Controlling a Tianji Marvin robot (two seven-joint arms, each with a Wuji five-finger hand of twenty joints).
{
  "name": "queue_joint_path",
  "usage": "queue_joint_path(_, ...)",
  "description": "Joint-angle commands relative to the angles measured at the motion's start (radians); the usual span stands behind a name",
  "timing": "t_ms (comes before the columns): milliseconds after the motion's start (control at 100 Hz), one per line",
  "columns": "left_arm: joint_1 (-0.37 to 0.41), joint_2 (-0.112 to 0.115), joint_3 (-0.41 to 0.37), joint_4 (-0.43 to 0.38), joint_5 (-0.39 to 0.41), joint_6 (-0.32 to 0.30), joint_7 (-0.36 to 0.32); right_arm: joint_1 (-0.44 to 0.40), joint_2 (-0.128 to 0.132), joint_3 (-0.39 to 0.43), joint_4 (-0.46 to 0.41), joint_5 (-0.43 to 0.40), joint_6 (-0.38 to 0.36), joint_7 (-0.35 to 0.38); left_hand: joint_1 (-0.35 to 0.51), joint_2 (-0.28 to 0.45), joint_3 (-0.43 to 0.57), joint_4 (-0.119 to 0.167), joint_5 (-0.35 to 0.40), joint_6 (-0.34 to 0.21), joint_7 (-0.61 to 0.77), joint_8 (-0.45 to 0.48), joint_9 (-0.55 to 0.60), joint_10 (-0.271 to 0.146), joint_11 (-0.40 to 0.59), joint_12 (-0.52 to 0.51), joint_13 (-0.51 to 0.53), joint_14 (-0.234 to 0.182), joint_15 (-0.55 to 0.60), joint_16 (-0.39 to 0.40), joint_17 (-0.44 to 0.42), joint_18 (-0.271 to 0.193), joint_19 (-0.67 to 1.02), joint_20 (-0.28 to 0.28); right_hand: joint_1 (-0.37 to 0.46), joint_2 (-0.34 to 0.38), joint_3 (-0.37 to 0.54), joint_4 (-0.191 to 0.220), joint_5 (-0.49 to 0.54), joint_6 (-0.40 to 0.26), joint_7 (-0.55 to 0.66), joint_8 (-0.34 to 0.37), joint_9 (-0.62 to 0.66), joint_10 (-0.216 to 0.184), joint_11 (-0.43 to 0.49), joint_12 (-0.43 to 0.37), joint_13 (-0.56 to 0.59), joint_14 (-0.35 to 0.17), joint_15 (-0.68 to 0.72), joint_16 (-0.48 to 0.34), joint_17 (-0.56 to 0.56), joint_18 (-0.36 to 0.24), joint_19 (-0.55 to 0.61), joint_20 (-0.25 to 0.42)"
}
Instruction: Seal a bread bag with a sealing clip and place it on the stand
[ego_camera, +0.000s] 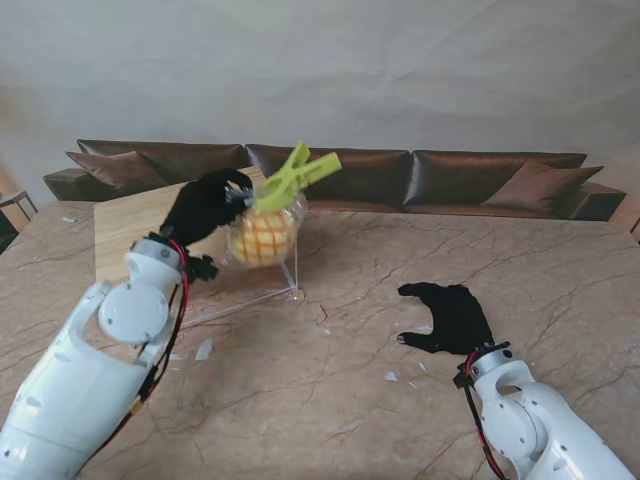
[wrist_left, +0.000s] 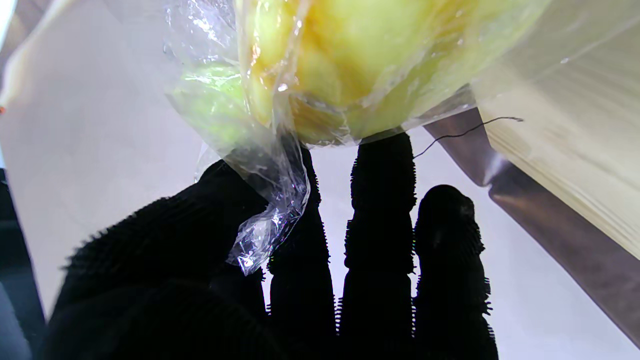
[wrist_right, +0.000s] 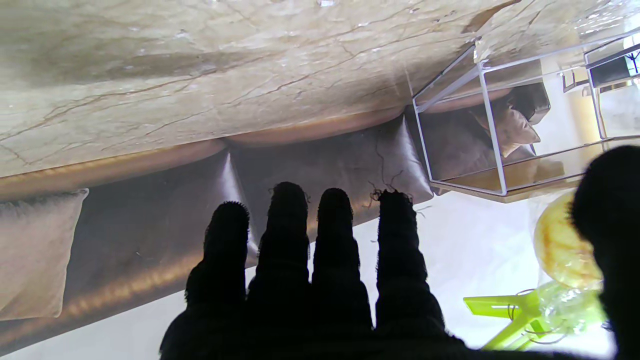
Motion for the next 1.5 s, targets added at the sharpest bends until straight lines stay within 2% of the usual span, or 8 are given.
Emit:
queue_joint_path(0,-0.042,0.000,-0.025,0.021,-0.014,0.018,-0.009,0.008,0.000,-0.005,0.007,0.003,-0.009,0.004,0.019,0.088,0.011,-0.018,0.038,-0.108,0.131,0.076,0.024,-0.088,0.060,0.018,0.030,-0.009,0.021,0.018,0.000,-0.009,0.047,0.019,0.027,-0.020,0.009,0.015,-0.023,-0.018,-0.005,-0.008,-0.014,0.003,0.004,0.005,-0.002,0.003,-0.011,0.004,-0.005,0.004,-0.008,0.010)
queue_joint_path(700,-0.271,-0.011,-0.030,0.437,-0.003,0.241,-0.038,0.086,0.003,-0.079,0.087,0.024,-0.027,0.021,0.052,0.061,-0.027,-0.017,-0.001,-0.053,0.144,-0.101,0.020,-0.058,0.031,-0.013,0.018,0.000,0.030,0.010,-0.019,-0.003,0.061,0.030,0.046,-0.019,0.010,0.018,-0.023,-0.034,-0.002,-0.003,-0.026,0.005,0.006,0.006,-0.014,0.005,-0.011,0.006,-0.016,0.022,-0.015,0.017)
queue_joint_path(860,-0.262,-0.007,-0.033,0.465,0.018,0.267,-0.043,0.096,0.001,-0.094,0.093,0.025,-0.029,0.005,-0.044,-0.013,0.101,-0.017,-0.078,0.022,0.134,-0.233,-0.009,-0.016,-0.214,-0.014,-0.092,0.006,-0.120,-0.046,-0.125,-0.024,-0.053,-0.010,0.048,-0.022,0.010,0.019,-0.024,-0.035,-0.002,-0.003,-0.027,0.004,0.010,0.008,-0.015,0.006,-0.011,0.007,-0.017,0.020,-0.017,0.020)
queue_joint_path(900,-0.257,-0.003,-0.036,0.467,0.029,0.263,-0.045,0.096,0.000,-0.096,0.092,0.024,-0.030,0.002,-0.162,-0.044,0.153,0.009,-0.134,0.062,0.066,-0.281,-0.104,0.008,-0.260,-0.096,-0.173,-0.012,-0.234,-0.108,-0.188,-0.051,-0.143,-0.056,0.047,-0.023,0.011,0.019,-0.026,-0.035,-0.002,-0.003,-0.028,0.004,0.010,0.008,-0.016,0.005,-0.011,0.007,-0.017,0.019,-0.017,0.020)
queue_joint_path(970,-0.244,0.006,-0.050,0.466,0.031,0.238,-0.073,0.095,0.000,-0.097,0.090,0.021,-0.030,-0.003,-0.456,0.073,0.145,0.154,-0.190,0.192,-0.236,-0.436,-0.368,0.052,-0.301,-0.492,-0.386,-0.080,-0.512,-0.315,-0.329,-0.102,-0.381,-0.182,0.047,-0.024,0.013,0.019,-0.026,-0.034,-0.001,-0.002,-0.028,0.005,0.011,0.009,-0.016,0.006,-0.011,0.008,-0.018,0.019,-0.019,0.021)
queue_joint_path(1060,-0.227,0.019,-0.071,0.451,0.019,0.191,-0.127,0.091,0.000,-0.095,0.084,0.018,-0.031,-0.005,-0.512,0.054,-0.048,0.142,-0.276,0.256,-0.514,-0.638,-0.661,0.056,-0.443,-0.691,-0.685,-0.179,-0.715,-0.531,-0.488,-0.168,-0.684,-0.342,0.044,-0.022,0.012,0.019,-0.028,-0.034,-0.001,-0.002,-0.030,0.003,0.012,0.009,-0.017,0.005,-0.012,0.007,-0.019,0.013,-0.023,0.020)
queue_joint_path(1180,-0.210,0.030,-0.084,0.434,0.087,0.115,-0.112,0.082,0.000,-0.089,0.071,0.012,-0.030,-0.011,-0.540,0.090,-0.226,0.146,-0.336,0.259,-0.687,-0.743,-0.864,0.016,-0.482,-0.742,-0.873,-0.255,-0.772,-0.590,-0.545,-0.221,-1.013,-0.463,0.039,-0.018,0.008,0.018,-0.027,-0.032,0.000,-0.001,-0.030,0.001,0.011,0.008,-0.017,0.004,-0.013,0.006,-0.020,0.009,-0.028,0.019)
queue_joint_path(1490,-0.055,0.044,-0.140,0.194,0.216,-0.025,-0.044,0.045,-0.005,-0.059,0.025,0.010,-0.033,-0.029,-0.530,0.185,-0.382,0.181,-0.281,0.256,-0.694,-0.749,-0.844,0.003,-0.477,-0.741,-0.844,-0.264,-0.761,-0.584,-0.524,-0.310,-1.073,-0.409,0.027,0.009,-0.015,0.019,-0.025,-0.031,-0.002,-0.002,-0.018,-0.002,-0.004,0.000,-0.013,-0.008,-0.019,-0.003,-0.010,0.002,-0.029,0.016)
